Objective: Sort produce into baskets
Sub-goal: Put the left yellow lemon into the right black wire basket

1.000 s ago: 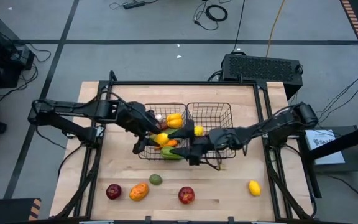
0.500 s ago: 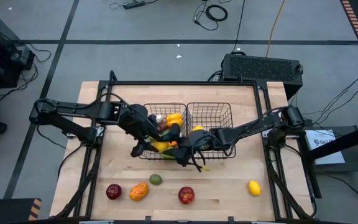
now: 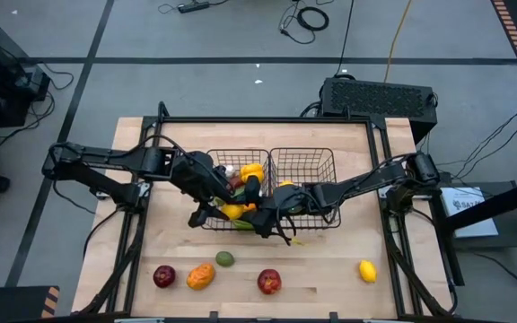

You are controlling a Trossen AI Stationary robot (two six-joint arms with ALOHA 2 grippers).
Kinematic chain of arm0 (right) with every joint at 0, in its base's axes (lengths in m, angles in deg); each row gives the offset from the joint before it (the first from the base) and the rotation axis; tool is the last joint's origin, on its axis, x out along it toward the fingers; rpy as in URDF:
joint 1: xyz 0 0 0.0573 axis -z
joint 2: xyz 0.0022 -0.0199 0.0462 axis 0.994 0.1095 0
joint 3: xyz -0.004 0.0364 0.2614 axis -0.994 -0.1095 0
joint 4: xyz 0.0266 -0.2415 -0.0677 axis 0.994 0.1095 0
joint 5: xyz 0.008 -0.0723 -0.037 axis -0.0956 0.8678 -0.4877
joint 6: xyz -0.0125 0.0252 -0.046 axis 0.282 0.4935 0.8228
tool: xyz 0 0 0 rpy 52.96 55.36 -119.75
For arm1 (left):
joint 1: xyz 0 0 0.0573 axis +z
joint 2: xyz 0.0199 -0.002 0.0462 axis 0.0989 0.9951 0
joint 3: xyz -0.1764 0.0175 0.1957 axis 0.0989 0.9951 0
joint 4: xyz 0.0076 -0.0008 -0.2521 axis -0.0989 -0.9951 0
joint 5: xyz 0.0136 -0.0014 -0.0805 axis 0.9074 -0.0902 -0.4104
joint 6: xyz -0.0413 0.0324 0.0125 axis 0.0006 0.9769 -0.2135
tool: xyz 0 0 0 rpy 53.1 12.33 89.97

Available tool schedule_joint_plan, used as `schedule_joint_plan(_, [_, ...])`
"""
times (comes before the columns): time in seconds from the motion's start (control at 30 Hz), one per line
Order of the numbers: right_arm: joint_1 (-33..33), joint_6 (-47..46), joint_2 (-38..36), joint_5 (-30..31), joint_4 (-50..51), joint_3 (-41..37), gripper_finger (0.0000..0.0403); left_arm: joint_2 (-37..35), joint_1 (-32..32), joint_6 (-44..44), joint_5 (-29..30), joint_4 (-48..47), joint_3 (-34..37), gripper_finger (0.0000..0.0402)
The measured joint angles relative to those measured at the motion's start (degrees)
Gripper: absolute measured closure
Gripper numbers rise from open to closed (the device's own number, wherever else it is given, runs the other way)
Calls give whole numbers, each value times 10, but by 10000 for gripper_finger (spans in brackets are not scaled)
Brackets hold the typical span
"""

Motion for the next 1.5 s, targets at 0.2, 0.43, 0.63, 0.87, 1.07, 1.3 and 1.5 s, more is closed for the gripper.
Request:
schedule_joint_plan(0.2, [-1, 1, 0, -8, -3, 0, 163, 0, 0, 6, 2, 1, 0, 178])
schedule_joint_plan(0.43, [0, -21, 0, -1, 1, 0, 169, -1, -1, -18, 41, 1, 0, 124])
schedule_joint_plan(0.63, [-14, -45, 0, 44, 17, 0, 169, -20, 1, -20, 70, -5, 1, 76])
schedule_joint_plan(0.87, [-39, -75, -9, 56, 58, 0, 170, -85, 3, -25, 207, -58, 1, 65])
schedule_joint_plan(1.07, [-60, -172, -62, 169, 214, 0, 170, -142, -4, -86, 286, -102, 1, 65])
schedule_joint_plan(1.3, [-66, -474, -145, 197, 533, 0, 170, -150, -47, -143, 295, -125, 18, 65])
schedule_joint_plan(1.5, [-59, -684, -161, 195, 699, -15, 170, -137, -95, -177, 362, -99, 50, 65])
